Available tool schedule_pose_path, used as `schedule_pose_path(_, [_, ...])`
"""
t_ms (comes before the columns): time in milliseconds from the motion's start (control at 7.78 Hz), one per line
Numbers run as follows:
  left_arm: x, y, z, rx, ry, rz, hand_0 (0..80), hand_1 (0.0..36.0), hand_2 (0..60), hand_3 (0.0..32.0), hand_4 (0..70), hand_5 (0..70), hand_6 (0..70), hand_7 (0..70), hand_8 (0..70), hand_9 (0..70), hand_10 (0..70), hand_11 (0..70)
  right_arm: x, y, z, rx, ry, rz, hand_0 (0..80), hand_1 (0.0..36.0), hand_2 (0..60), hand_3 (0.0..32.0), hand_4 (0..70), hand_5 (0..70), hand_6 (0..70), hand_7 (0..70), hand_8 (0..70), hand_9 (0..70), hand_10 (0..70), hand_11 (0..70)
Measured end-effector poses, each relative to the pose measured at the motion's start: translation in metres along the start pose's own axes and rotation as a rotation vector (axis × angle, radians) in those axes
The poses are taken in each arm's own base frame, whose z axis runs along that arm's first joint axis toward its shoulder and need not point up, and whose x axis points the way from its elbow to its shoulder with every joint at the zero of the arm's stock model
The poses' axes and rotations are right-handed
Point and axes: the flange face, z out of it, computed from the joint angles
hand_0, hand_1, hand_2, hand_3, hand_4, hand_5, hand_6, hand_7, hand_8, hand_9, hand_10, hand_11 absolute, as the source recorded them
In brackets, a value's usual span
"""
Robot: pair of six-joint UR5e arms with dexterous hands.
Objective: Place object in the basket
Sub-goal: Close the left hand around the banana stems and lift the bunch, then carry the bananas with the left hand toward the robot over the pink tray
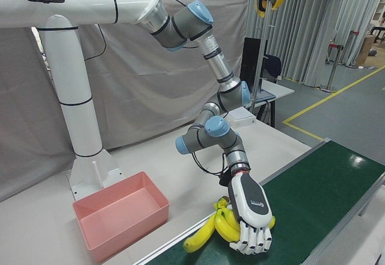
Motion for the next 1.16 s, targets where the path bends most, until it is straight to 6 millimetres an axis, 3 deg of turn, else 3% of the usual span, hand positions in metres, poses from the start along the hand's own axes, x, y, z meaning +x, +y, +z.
schedule_pose_path(129, [0.013,-0.002,0.001,0.006,0.009,0.001,44.0,26.0,60.0,0.0,55.2,70.0,65.4,70.0,69.9,70.0,52.1,70.0,0.000,0.000,0.000,0.000,0.000,0.000,0.0,0.0,0.0,0.0,0.0,0.0,0.0,0.0,0.0,0.0,0.0,0.0])
schedule_pose_path(514, [0.049,-0.006,-0.008,0.019,0.021,-0.002,43.2,19.7,60.0,0.0,49.3,70.0,65.5,70.0,68.8,70.0,51.2,70.0,-0.001,0.001,0.000,-0.001,-0.001,0.000,0.0,0.0,0.0,0.0,0.0,0.0,0.0,0.0,0.0,0.0,0.0,0.0])
schedule_pose_path(771, [0.077,-0.012,-0.025,0.012,0.023,-0.071,40.1,12.0,60.0,0.0,46.2,70.0,69.8,70.0,70.0,70.0,53.2,70.0,-0.001,0.000,0.000,-0.001,-0.001,0.000,0.0,0.0,0.0,0.0,0.0,0.0,0.0,0.0,0.0,0.0,0.0,0.0])
schedule_pose_path(1029, [0.126,-0.013,-0.068,0.012,0.046,-0.134,44.6,14.5,60.0,0.0,49.3,70.0,70.0,70.0,70.0,70.0,55.4,70.0,0.000,0.000,0.000,0.000,-0.001,0.000,0.0,0.0,0.0,0.0,0.0,0.0,0.0,0.0,0.0,0.0,0.0,0.0])
schedule_pose_path(1157, [0.140,-0.013,-0.092,0.012,0.048,-0.173,44.2,17.3,60.0,0.0,48.7,70.0,70.0,70.0,70.0,70.0,53.3,70.0,0.000,0.000,0.000,0.000,-0.001,0.000,0.0,0.0,0.0,0.0,0.0,0.0,0.0,0.0,0.0,0.0,0.0,0.0])
